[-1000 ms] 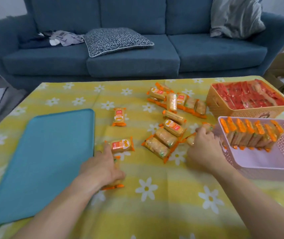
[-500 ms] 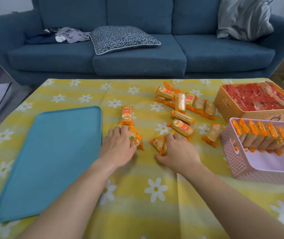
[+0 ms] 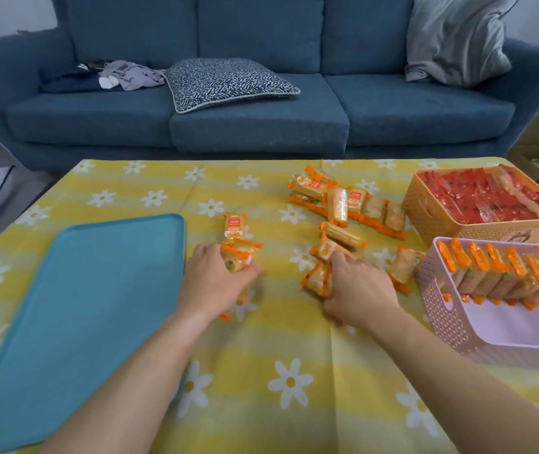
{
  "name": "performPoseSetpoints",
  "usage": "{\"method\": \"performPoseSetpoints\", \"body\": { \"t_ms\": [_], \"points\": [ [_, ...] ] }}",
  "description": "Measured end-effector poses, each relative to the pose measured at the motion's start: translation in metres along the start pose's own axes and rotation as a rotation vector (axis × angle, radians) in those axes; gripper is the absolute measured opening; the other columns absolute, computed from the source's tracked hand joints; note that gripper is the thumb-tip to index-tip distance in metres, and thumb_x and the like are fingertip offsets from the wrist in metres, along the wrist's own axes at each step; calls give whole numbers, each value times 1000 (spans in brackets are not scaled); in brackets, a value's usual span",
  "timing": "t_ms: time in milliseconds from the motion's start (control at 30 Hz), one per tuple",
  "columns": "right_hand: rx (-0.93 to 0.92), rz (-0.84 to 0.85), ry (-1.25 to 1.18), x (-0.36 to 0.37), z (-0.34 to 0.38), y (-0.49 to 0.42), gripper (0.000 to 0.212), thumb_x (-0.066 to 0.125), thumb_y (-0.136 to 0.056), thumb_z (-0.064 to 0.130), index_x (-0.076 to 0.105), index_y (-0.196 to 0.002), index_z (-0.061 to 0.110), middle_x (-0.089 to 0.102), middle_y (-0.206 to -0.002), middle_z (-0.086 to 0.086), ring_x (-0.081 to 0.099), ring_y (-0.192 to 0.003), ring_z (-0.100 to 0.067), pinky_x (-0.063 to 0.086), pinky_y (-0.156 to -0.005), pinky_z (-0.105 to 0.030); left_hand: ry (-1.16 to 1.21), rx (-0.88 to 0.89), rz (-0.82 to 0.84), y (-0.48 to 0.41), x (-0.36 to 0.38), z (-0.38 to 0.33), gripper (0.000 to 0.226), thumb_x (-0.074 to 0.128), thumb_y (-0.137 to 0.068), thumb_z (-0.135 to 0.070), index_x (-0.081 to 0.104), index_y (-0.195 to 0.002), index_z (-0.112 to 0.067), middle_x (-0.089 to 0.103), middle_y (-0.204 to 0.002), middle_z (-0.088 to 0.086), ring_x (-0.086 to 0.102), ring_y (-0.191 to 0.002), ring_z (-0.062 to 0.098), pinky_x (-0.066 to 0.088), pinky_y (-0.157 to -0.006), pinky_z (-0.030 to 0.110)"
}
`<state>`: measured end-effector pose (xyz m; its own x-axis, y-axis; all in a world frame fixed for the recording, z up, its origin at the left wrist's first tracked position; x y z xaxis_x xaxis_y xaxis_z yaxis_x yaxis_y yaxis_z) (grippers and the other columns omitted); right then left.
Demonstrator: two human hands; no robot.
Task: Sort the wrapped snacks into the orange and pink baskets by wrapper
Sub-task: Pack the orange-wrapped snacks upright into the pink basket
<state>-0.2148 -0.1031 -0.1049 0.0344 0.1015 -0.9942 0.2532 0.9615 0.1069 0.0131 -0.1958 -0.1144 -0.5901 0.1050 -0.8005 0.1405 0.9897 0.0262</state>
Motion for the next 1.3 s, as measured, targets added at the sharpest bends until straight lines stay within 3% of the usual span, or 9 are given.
{"method": "performPoseSetpoints", "body": {
  "t_ms": [200,333,433,600,800,1000,1100,1200,1300],
  "points": [
    [-38,-36,-122,-13,-11,-17,59,69,-79,49,45,-125,20,54,-121,-3,61,-107,-31,47,-72,-37,100,-85,-31,-65,2,-27,71,72,-76,-56,53,-129,-12,43,-130,3,56,-109,26,53,-78,36],
    [-95,76,-72,-1,-16,-34,70,66,-77,58,47,-134,22,44,-129,-6,47,-120,-30,48,-91,-39,-107,-57,199,-96,43,-32,94,75,-61,-66,55,-135,-13,28,-158,10,47,-134,29,45,-105,35],
    [-88,96,-94,8,-19,-39,73,65,-76,62,45,-138,29,33,-142,-7,32,-131,-33,44,-104,-46,-241,3,250,-90,58,-33,91,79,-65,-63,53,-136,-11,28,-157,8,48,-132,32,43,-108,38],
    [-86,174,-101,16,-19,-26,83,71,-68,57,41,-138,24,44,-134,-7,45,-124,-33,46,-98,-42,-201,52,225,-41,59,-38,71,77,-71,-58,56,-121,-12,33,-144,4,49,-125,33,42,-105,37],
    [146,178,-254,21,-29,-2,79,79,-58,40,42,-123,14,58,-115,-11,61,-109,-36,53,-84,-38,272,-162,146,30,70,-30,66,81,-71,-52,58,-117,-11,37,-126,5,54,-110,24,42,-99,29],
    [279,248,-782,32,-34,30,73,89,-65,41,54,-125,18,65,-109,-2,62,-100,-20,47,-79,-28,689,-377,46,71,97,-33,58,78,-78,-37,49,-124,-15,57,-126,15,59,-110,29,46,-102,41],
    [330,313,-1236,38,-28,57,43,87,-74,29,68,-108,11,75,-98,-7,72,-89,-22,59,-86,-41,1001,-520,53,88,104,-39,67,79,-69,-41,55,-122,-7,68,-112,18,67,-101,32,53,-95,46],
    [357,341,-1586,28,-23,80,46,88,-74,26,67,-113,10,77,-99,-13,76,-88,-28,63,-72,-44,1202,-478,179,103,102,-65,58,76,-66,-44,73,-109,-5,74,-103,23,72,-96,39,58,-88,58],
    [217,198,-1652,-11,-33,83,44,88,-72,28,73,-109,10,76,-103,-16,73,-97,-36,58,-85,-53,1299,-329,217,105,82,-107,40,65,-88,-36,74,-107,-2,72,-102,25,70,-87,40,59,-69,44]
  ]
}}
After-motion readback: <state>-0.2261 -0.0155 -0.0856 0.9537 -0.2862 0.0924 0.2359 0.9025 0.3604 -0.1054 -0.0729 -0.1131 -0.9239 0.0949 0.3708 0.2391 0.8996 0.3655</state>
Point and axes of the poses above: each hand's wrist, its own y-axis away from the middle knuckle, its own x-axis out of the palm, z = x × y, the point moved 9 cm from there along -y, towards the middle knuckle
